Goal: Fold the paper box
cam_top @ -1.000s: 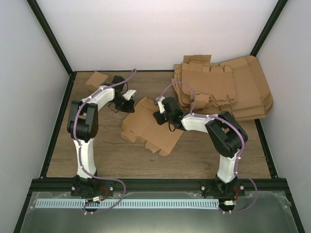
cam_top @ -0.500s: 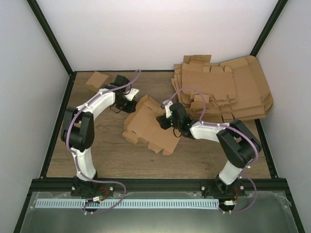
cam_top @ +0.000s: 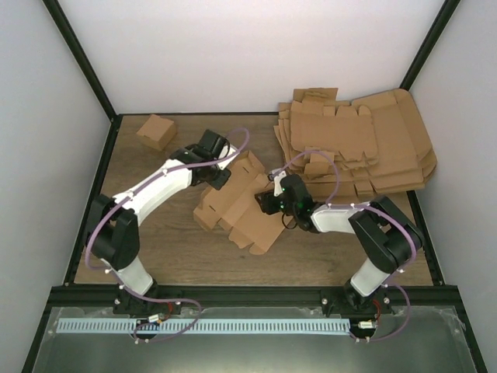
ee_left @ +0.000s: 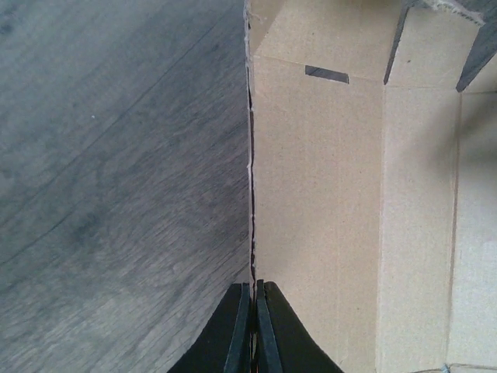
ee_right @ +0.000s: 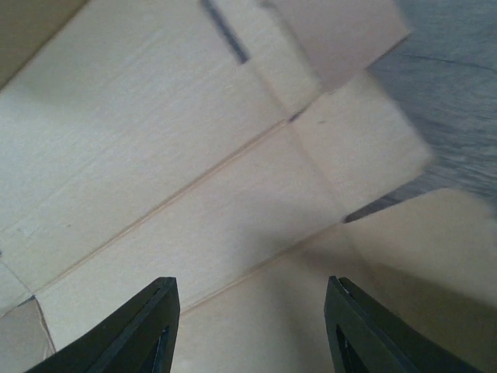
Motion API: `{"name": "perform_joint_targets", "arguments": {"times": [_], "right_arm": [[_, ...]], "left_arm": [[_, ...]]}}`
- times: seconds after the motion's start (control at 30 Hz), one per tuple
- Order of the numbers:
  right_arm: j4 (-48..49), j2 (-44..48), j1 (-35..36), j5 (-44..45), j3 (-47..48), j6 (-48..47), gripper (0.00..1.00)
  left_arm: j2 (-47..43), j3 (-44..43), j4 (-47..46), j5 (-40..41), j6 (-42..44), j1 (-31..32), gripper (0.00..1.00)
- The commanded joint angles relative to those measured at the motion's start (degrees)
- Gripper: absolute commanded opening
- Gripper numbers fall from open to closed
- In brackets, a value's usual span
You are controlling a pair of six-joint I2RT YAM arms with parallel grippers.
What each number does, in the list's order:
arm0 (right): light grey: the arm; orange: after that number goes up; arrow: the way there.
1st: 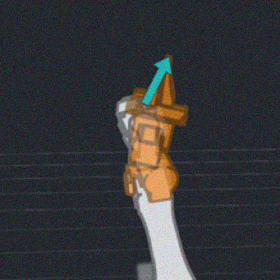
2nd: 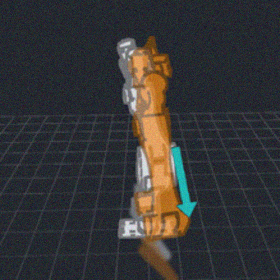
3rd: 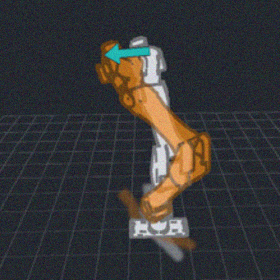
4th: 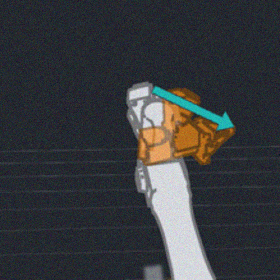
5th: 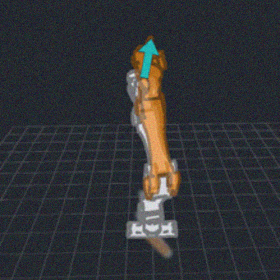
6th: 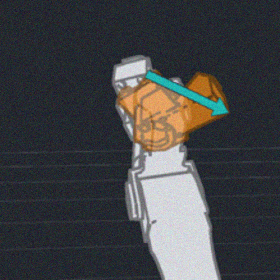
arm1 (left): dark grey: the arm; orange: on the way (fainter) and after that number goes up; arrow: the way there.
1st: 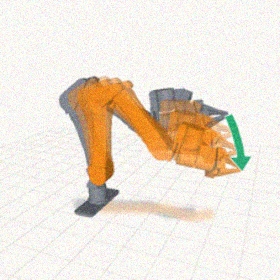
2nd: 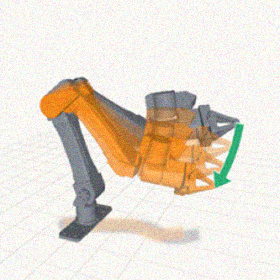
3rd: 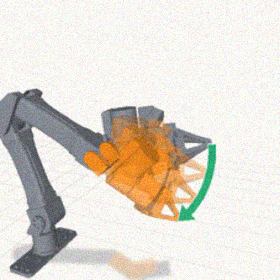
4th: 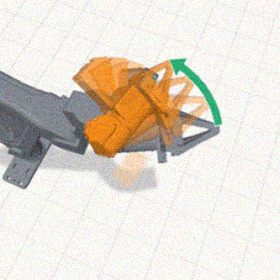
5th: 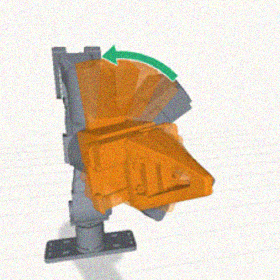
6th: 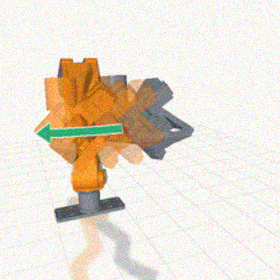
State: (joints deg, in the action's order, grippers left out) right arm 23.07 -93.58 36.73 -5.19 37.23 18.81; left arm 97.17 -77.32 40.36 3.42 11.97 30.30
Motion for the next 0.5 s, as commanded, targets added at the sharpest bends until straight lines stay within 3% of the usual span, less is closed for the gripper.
{"name": "perform_joint_targets", "arguments": {"times": [0.0,0.13,0.47], "right_arm": [[-1.5,2.5,-5.1,-8.0,0.6,3.3,0.54],[-5.1,4.4,-9.6,-15.3,1.0,4.5,0.54],[-16.5,5.9,-12.4,-22.2,4.8,5.9,0.47]], "left_arm": [[-4.1,2.4,-3.4,7.1,2.7,1.6,0.04],[-7.8,5.1,-5.5,8.2,4.3,3.2,0.04],[-9.8,6.9,-5.5,11.1,6.6,8.5,0.04]]}}
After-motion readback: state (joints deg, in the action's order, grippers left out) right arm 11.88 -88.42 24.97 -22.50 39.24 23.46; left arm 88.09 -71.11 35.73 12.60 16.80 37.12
